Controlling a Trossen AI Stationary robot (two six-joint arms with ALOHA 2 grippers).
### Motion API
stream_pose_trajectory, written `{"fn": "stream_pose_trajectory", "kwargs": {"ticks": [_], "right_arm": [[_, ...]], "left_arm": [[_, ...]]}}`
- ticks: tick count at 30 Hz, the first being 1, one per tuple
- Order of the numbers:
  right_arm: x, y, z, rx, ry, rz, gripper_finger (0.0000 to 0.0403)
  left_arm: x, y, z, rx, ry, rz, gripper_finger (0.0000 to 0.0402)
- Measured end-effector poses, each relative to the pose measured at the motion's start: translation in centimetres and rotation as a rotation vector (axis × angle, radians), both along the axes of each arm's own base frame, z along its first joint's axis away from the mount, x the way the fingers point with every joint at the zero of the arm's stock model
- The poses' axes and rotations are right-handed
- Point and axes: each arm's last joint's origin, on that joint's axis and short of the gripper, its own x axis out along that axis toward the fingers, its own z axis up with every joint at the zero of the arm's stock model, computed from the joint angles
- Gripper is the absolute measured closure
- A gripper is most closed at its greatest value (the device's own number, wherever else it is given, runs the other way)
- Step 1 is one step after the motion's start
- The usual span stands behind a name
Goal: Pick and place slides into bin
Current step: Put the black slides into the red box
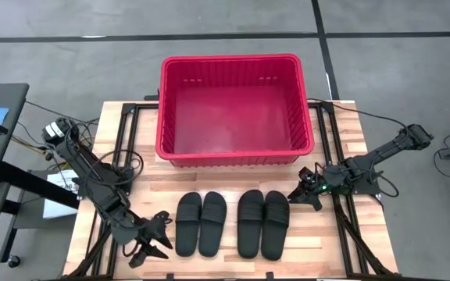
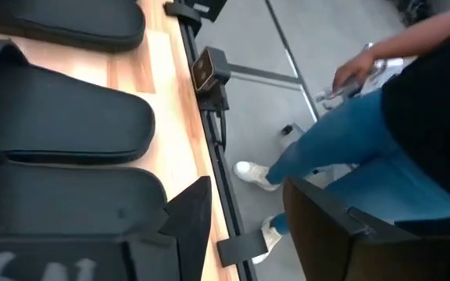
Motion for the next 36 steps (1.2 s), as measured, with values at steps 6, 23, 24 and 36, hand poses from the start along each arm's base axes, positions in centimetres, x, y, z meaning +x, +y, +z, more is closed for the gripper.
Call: {"fn": "stream_pose_trajectory", "kwargs": {"ticks": [6, 23, 24, 36], "right_arm": [[0.0, 0.0, 0.0, 0.000, 0.000, 0.000, 0.0280], [0.0, 0.0, 0.0, 0.000, 0.000, 0.000, 0.0280], [0.0, 0.0, 0.0, 0.000, 0.000, 0.000, 0.0280], [0.0, 0.0, 0.0, 0.000, 0.000, 0.000, 0.0280]], "left_arm": [[1.8, -1.9, -1.0, 0.150, 0.106, -0.008, 0.0250], [8.0, -7.1, -4.5, 0.453, 0.407, -0.046, 0.0250], [8.1, -7.4, -4.9, 0.460, 0.434, -0.059, 0.0250], [8.5, -6.7, -6.3, 0.574, 0.584, 0.017, 0.0250]]}}
